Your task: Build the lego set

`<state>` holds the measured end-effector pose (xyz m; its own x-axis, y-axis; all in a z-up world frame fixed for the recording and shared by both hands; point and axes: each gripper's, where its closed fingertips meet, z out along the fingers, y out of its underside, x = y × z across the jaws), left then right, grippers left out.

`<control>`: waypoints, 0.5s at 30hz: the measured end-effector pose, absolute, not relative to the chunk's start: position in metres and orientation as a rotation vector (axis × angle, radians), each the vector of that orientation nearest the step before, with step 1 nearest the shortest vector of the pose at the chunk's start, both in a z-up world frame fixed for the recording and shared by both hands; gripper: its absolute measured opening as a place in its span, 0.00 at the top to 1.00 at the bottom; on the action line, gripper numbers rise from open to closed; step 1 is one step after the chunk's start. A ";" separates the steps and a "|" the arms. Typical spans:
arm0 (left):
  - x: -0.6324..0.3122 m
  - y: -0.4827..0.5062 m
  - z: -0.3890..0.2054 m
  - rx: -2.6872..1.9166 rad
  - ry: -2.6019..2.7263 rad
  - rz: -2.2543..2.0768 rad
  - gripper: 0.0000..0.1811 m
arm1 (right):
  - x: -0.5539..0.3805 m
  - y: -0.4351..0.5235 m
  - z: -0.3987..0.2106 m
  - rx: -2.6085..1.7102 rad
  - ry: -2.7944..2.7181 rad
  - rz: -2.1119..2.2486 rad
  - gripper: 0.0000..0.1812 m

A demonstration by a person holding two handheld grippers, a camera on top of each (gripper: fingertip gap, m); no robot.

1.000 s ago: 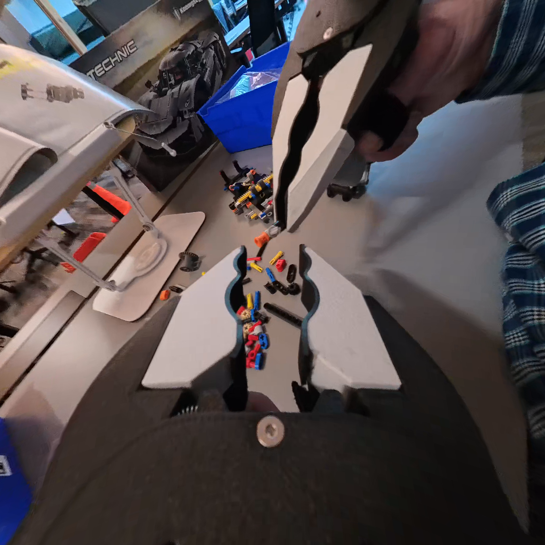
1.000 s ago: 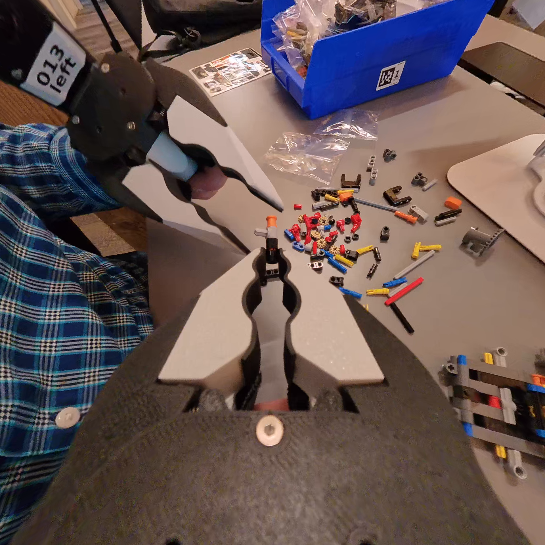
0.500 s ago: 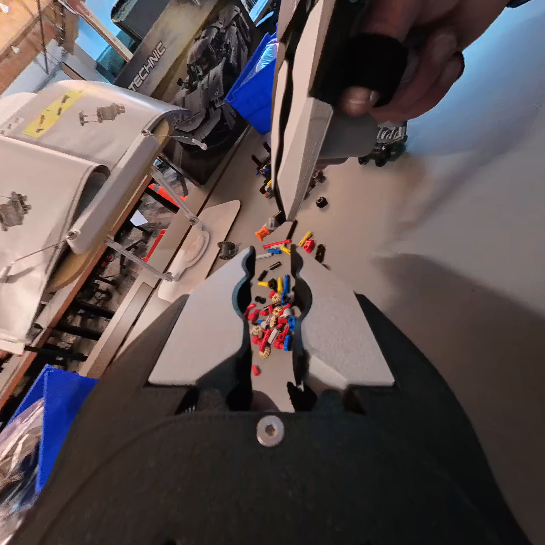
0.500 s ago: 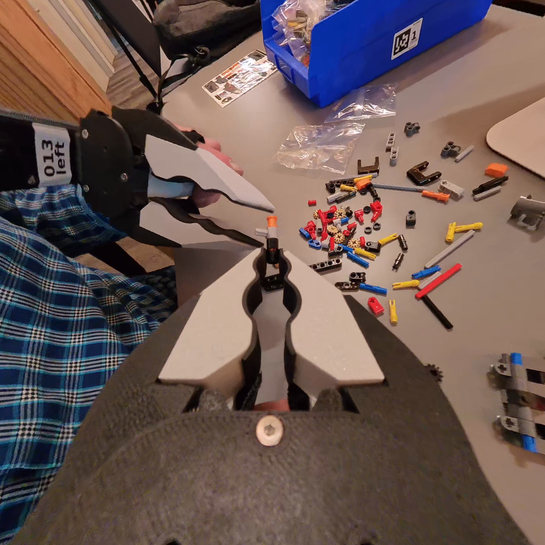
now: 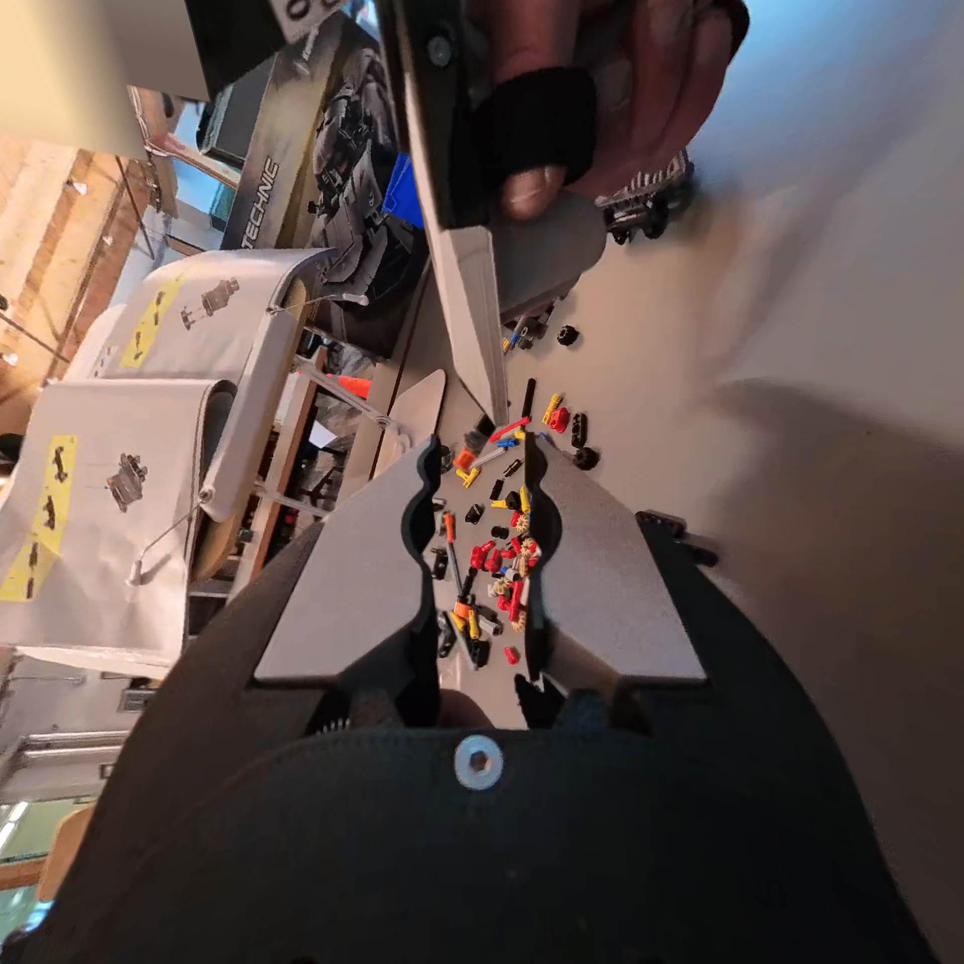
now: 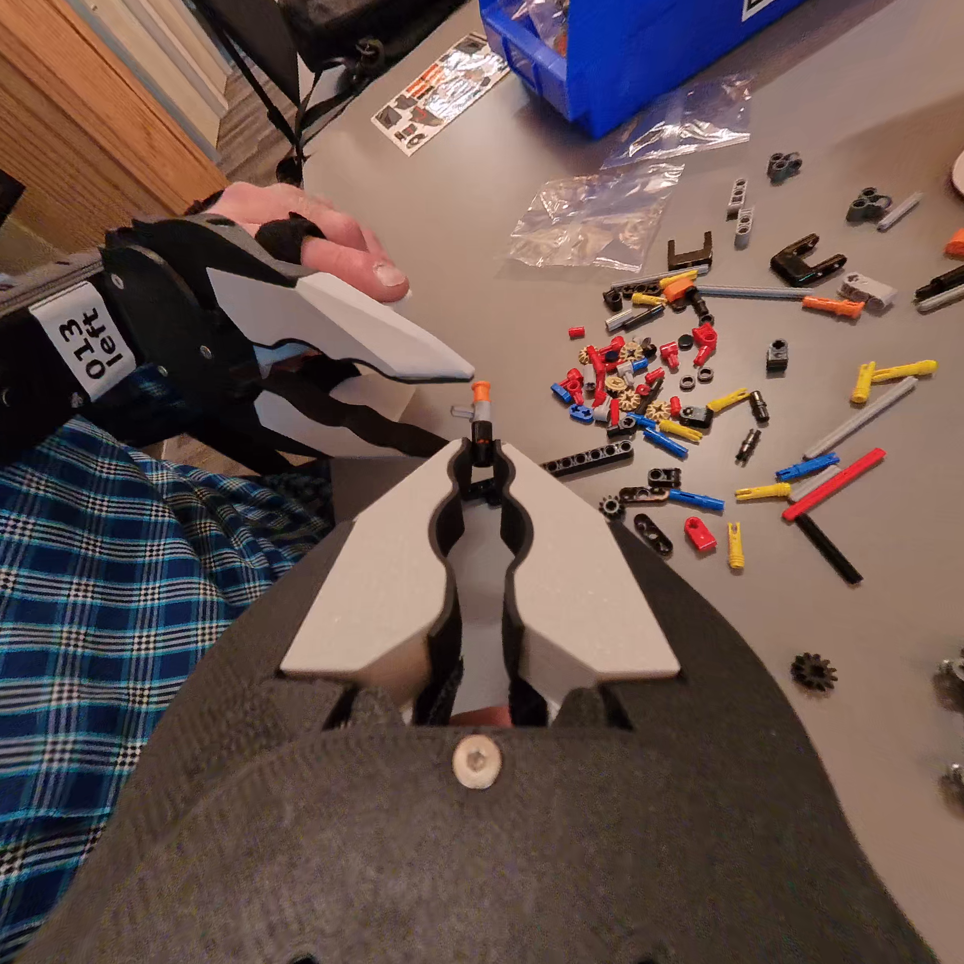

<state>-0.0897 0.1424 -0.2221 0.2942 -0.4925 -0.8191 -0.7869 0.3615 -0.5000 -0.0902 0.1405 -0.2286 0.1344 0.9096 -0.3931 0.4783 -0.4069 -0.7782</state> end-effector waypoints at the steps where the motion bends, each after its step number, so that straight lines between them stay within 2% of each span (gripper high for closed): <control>1: -0.089 0.143 -0.225 -1.280 1.373 0.306 0.84 | -0.091 0.139 -0.229 -1.949 -1.346 1.208 0.97; 3: -0.089 0.144 -0.230 -1.286 1.404 0.324 0.86 | -0.092 0.135 -0.231 -1.948 -1.388 1.197 0.97; 7: -0.091 0.144 -0.238 -1.313 1.431 0.335 0.96 | -0.095 0.128 -0.236 -1.942 -1.476 1.143 0.97; 10: -0.094 0.143 -0.241 -1.388 1.389 0.264 0.98 | -0.098 0.130 -0.235 -1.925 -1.483 1.122 0.97; 13: -0.102 0.144 -0.243 -1.468 1.324 0.223 0.98 | -0.096 0.143 -0.232 -1.898 -1.488 1.046 0.88; 15: -0.112 0.147 -0.248 -1.549 1.273 0.198 0.98 | -0.087 0.166 -0.237 -1.882 -1.508 0.865 0.93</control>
